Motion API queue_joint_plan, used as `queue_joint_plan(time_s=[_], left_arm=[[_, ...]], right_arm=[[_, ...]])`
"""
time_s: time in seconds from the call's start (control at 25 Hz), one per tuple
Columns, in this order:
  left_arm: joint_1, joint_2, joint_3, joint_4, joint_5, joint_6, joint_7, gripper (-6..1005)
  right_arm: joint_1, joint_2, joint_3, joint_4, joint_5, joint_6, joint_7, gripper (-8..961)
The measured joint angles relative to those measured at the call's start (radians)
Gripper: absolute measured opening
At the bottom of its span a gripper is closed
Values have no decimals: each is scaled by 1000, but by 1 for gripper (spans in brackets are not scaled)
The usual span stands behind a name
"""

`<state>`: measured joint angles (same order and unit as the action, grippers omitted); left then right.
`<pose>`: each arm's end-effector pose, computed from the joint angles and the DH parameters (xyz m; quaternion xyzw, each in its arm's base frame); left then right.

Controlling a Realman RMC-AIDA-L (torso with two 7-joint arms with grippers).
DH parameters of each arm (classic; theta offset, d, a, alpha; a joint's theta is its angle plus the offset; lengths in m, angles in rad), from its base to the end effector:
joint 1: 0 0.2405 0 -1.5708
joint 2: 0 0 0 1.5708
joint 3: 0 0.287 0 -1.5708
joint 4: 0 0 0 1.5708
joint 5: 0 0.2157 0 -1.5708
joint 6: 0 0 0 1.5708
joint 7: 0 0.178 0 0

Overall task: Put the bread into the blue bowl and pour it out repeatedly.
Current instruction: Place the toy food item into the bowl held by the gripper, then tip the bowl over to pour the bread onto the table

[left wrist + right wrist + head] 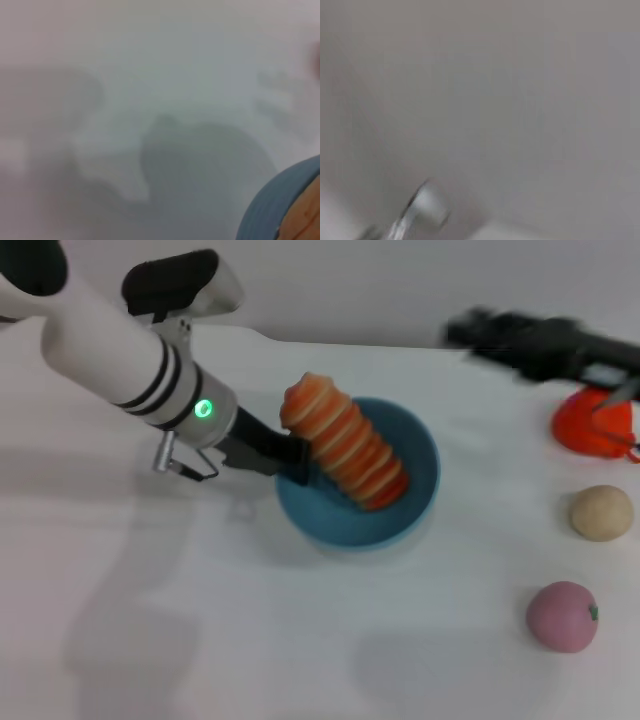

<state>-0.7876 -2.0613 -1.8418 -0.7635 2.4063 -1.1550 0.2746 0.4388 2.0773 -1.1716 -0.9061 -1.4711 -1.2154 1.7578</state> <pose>-0.2379 0.4328 -0.0984 -0.7981 -0.5726 0.0494 0.1808 0.2073 0.4014 -0.0315 -0.8746 0.2979 0.3409 0.1735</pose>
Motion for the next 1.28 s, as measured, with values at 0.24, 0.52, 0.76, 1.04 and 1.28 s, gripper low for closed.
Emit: queue_joint_plan(time_s=[0.24,0.52,0.76,1.04,1.28], left_arm=[[-3,-5,166,-3,-83,221,-7,0],[-9,-9,406,13,-155,544,-13,0],[-3,-12,617,60,-170,807,-96,-1],[-1,-16,873,138,-174,1130,-252,-1],[9,-17,978,185,-178,1347,-292,-1]], right_arm=[[-109,-4,145,109,157,-49,-90,519],[-177,-3,287,229,171,-118,-117,520],[-217,-3,375,306,192,-207,-174,521],[-226,-5,400,362,197,-227,-181,523],[-227,-6,420,391,198,-235,-181,524]])
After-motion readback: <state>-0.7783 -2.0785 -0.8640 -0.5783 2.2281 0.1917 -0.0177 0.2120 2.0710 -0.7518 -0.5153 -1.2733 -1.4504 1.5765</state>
